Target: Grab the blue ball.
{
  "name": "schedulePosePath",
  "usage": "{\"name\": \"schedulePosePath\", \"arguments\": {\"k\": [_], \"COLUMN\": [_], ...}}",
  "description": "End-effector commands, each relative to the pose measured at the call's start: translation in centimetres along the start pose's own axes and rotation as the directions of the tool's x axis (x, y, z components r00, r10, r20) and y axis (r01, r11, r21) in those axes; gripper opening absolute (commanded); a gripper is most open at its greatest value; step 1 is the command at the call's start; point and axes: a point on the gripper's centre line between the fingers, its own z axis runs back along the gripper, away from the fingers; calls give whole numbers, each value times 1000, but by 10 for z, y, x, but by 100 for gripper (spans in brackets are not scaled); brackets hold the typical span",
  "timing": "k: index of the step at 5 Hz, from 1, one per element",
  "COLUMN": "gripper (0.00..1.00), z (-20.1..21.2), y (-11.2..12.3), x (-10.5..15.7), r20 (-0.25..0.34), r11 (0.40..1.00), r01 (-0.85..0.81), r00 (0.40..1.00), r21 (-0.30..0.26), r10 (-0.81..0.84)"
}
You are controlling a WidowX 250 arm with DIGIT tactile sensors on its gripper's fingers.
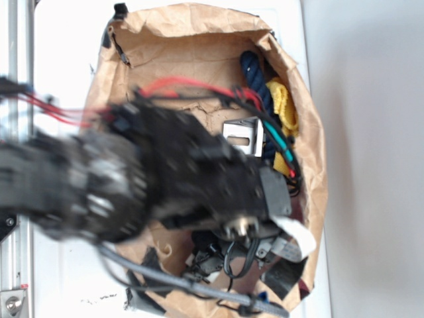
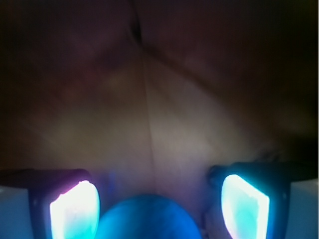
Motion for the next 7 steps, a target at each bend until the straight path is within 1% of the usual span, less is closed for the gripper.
{"name": "schedulePosePath", "arguments": {"k": [1,2,3,4,5,6,7], "gripper": [0,62,100,100,100,100,100], "z": [9,27,43,88,100,96,78], "y": [-11,-7,5,-23,-26,-32,-23], "x": [1,4,13,-6,-11,-21,-19], "r20": [-59,-17,61,111,120,85,32], "r11": [994,993,995,994,991,991,998], "r01": [102,107,74,58,69,81,54], "r00": [993,994,996,993,991,994,998], "r21": [-32,-50,-66,-91,-112,-107,-39], "r10": [-104,-108,-70,-47,-55,-72,-53]}}
